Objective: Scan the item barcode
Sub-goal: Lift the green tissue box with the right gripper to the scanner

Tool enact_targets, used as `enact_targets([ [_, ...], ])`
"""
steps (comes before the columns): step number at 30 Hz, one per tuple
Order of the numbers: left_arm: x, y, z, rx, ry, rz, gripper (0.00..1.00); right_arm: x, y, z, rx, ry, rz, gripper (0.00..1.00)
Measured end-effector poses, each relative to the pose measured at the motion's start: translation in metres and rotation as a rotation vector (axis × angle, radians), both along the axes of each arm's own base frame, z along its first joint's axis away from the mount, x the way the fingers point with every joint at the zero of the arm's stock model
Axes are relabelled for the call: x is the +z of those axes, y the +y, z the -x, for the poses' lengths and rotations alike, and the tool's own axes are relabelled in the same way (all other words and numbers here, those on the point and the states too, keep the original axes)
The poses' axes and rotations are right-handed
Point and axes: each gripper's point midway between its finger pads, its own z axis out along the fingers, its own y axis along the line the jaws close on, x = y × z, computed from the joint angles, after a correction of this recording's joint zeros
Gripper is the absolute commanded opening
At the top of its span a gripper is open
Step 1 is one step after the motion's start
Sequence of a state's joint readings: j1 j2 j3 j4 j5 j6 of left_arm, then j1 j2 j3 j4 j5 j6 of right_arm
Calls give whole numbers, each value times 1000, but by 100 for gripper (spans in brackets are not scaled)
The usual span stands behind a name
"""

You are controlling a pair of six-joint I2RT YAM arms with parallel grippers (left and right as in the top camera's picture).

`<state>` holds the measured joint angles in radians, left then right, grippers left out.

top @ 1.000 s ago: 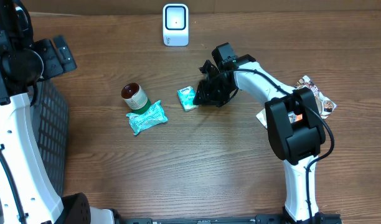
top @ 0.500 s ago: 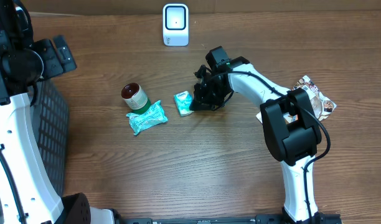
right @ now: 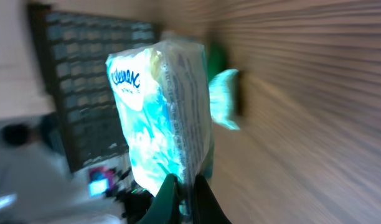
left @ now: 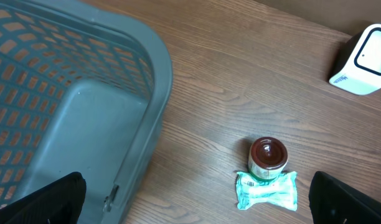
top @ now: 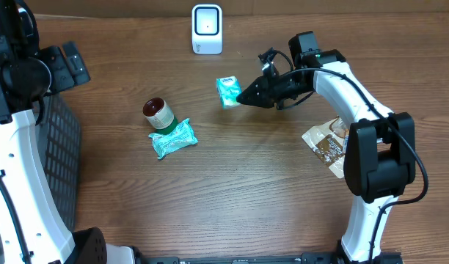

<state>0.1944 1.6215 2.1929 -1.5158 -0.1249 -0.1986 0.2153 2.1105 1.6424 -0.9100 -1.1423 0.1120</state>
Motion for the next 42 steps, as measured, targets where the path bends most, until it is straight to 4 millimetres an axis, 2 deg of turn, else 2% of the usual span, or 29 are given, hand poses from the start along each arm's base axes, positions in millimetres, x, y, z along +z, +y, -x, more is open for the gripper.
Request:
enact_targets([
  [6,0,0,0,0,0,0,100,50,18,-2,91,-100,-287,4],
  [10,0,0,0,0,0,0,100,69,20,-8,119,-117,-370,4],
  [19,0,0,0,0,0,0,100,97,24,-23,143,-141,-415,4],
  [25,0,0,0,0,0,0,100,127,27,-37,145,-252,-431,4],
  [28,0,0,0,0,0,0,100,135,27,-40,131,-249,-431,4],
  [35,0,0,0,0,0,0,99,129,32,-43,85,-149,-409,4],
  [39,0,0,0,0,0,0,100,102,39,-47,-9,-13,-329,4],
  [42,0,0,0,0,0,0,100,61,37,-49,-119,65,-187,4],
])
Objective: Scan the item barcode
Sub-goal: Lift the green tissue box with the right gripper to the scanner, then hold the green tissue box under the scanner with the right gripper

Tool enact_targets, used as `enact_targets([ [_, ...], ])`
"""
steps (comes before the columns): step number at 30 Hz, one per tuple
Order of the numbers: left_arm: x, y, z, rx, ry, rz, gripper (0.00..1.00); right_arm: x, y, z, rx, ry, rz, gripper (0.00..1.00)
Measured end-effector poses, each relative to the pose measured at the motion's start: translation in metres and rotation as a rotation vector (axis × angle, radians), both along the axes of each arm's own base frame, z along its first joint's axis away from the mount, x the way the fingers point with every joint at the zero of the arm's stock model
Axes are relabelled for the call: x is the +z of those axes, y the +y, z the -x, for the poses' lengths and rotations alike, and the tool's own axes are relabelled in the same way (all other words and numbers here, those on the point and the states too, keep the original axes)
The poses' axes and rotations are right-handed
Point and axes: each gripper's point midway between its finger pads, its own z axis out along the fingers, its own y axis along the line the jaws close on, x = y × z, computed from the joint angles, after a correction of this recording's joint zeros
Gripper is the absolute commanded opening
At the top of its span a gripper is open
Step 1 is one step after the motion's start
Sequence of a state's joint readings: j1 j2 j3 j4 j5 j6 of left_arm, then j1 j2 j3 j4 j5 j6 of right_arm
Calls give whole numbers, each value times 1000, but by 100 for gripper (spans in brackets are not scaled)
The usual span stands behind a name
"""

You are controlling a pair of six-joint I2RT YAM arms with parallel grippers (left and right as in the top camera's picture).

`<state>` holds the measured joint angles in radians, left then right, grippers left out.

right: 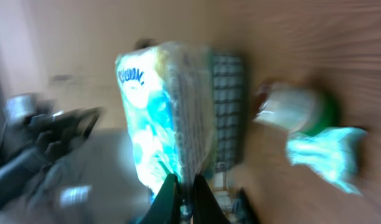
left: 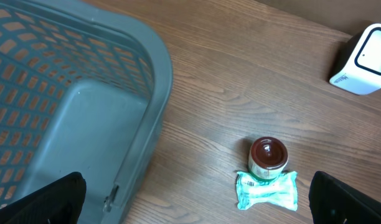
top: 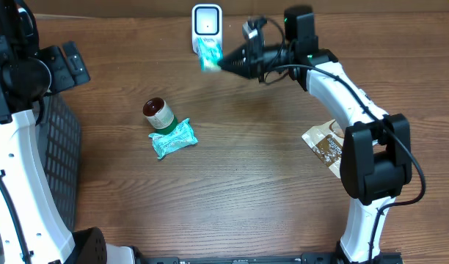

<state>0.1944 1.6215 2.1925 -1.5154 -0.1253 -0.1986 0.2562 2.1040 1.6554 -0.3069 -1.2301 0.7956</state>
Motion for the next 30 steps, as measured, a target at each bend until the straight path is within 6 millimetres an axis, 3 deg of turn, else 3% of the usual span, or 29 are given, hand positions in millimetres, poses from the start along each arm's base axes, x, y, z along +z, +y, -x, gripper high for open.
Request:
enact_targets([
  [6,0,0,0,0,0,0,100,-54,-19,2,-83,1,261,4],
  [9,0,0,0,0,0,0,100,-64,-33,-2,-113,-22,412,4],
  [12,0,0,0,0,0,0,100,-47,-45,-19,-164,-135,578,4],
  [16,0,0,0,0,0,0,99,-2,-50,-51,-271,-392,781,4],
  [25,0,0,0,0,0,0,100,67,-23,-104,-500,-978,1124,4],
  [27,0,0,0,0,0,0,99,75,-22,-114,-536,-1070,1185,4],
  [30,0,0,0,0,0,0,100,69,-25,-133,-555,-1163,1292,4],
])
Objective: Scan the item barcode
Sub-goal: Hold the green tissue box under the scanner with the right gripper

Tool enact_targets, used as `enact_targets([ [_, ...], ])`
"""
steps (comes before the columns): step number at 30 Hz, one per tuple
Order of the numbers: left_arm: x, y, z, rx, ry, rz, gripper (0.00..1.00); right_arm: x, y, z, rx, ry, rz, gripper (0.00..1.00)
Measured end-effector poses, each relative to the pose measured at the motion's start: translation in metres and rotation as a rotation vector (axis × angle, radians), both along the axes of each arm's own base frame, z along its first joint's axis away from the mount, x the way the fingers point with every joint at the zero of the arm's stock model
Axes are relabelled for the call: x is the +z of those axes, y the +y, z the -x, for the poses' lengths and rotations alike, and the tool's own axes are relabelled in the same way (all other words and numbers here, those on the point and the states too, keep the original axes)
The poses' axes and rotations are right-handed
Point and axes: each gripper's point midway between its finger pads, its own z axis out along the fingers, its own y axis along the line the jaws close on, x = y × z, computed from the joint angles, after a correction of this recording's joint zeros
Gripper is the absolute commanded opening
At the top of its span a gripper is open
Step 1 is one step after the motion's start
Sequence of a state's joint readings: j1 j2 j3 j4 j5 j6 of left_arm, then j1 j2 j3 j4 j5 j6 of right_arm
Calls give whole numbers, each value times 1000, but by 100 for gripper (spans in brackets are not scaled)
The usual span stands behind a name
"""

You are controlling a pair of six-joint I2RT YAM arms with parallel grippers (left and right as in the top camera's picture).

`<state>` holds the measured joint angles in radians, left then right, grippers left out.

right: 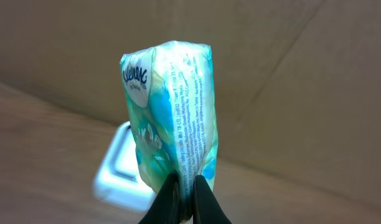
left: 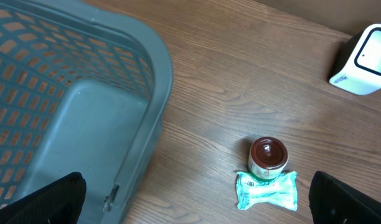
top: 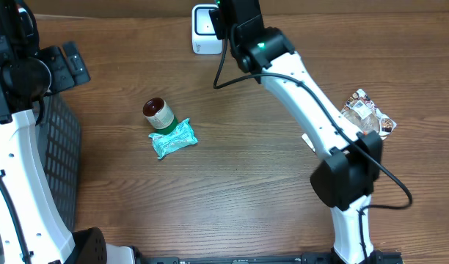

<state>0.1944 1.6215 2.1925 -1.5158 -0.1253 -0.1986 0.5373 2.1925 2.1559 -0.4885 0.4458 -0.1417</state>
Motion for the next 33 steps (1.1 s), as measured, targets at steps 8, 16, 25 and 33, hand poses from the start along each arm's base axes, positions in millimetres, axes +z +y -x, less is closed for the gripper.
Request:
enact_targets([
  [8,0,0,0,0,0,0,99,-98,-4,-28,3,78,266,4],
  [16,0,0,0,0,0,0,100,-106,1,-35,22,59,285,4],
  [25,0,0,0,0,0,0,100,-112,15,-31,134,78,318,4],
  [33,0,0,0,0,0,0,100,-110,19,-32,196,62,390,4],
])
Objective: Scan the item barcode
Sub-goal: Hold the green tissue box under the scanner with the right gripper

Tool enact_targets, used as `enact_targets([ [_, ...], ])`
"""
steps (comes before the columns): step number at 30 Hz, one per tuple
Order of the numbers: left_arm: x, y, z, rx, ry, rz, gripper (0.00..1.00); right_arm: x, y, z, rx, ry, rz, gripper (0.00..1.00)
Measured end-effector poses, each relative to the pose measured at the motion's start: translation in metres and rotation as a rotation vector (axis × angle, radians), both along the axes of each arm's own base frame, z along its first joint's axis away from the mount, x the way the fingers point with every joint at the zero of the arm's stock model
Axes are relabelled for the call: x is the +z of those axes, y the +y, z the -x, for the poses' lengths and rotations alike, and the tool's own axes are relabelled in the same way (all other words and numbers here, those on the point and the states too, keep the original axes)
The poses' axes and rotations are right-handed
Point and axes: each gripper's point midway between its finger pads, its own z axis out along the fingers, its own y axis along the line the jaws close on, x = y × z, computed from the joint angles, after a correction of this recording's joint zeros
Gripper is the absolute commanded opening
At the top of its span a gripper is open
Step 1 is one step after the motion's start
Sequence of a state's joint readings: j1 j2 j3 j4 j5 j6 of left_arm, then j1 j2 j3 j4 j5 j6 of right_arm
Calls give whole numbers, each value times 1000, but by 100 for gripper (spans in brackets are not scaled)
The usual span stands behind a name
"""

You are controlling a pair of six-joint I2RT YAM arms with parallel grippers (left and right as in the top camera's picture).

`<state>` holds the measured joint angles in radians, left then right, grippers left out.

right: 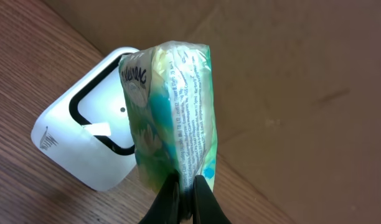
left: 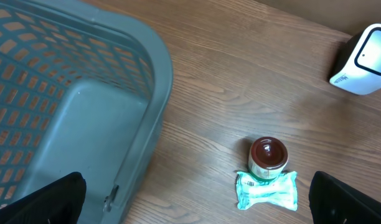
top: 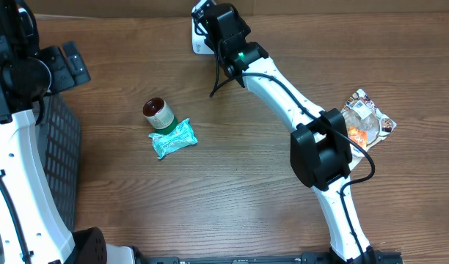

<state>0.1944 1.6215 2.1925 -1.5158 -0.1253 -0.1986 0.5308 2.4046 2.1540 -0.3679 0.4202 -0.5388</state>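
Note:
In the right wrist view my right gripper (right: 185, 200) is shut on the lower edge of a teal and white Kleenex tissue pack (right: 172, 112), which stands upright. Just behind and left of the pack is the white scanner (right: 84, 146), its dark-framed window facing the pack. From overhead the right arm reaches to the table's far edge and covers most of the scanner (top: 197, 45); the pack is hidden there. My left gripper (left: 197, 205) is open and high over the table's left side, holding nothing.
A grey mesh basket (left: 84, 106) fills the left side. A brown-lidded jar (top: 158, 111) stands beside a green packet (top: 173, 139) at centre left. A snack bag (top: 365, 117) lies at the right. A cardboard wall (right: 290, 74) rises behind the scanner.
The right gripper, still shut on the tissue pack, has come closer to the scanner, which now looks larger and sits right behind the pack. The left arm has not moved.
First the right gripper held the tissue pack over the table's middle, right of the jar. Then the pack was up by the scanner at the far edge. Later it hung over the scanner, and now it is close in front of the window. The snack bag now lies farther right.

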Motion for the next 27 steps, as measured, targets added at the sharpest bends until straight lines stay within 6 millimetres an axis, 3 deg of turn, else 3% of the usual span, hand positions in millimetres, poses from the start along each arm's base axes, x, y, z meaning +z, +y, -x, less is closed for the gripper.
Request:
enact_targets([
  [6,0,0,0,0,0,0,100,3,4,-4,62,-32,79,4],
  [13,0,0,0,0,0,0,99,-21,7,-10,93,-26,141,4],
  [27,0,0,0,0,0,0,100,-36,7,-3,154,24,230,4],
])
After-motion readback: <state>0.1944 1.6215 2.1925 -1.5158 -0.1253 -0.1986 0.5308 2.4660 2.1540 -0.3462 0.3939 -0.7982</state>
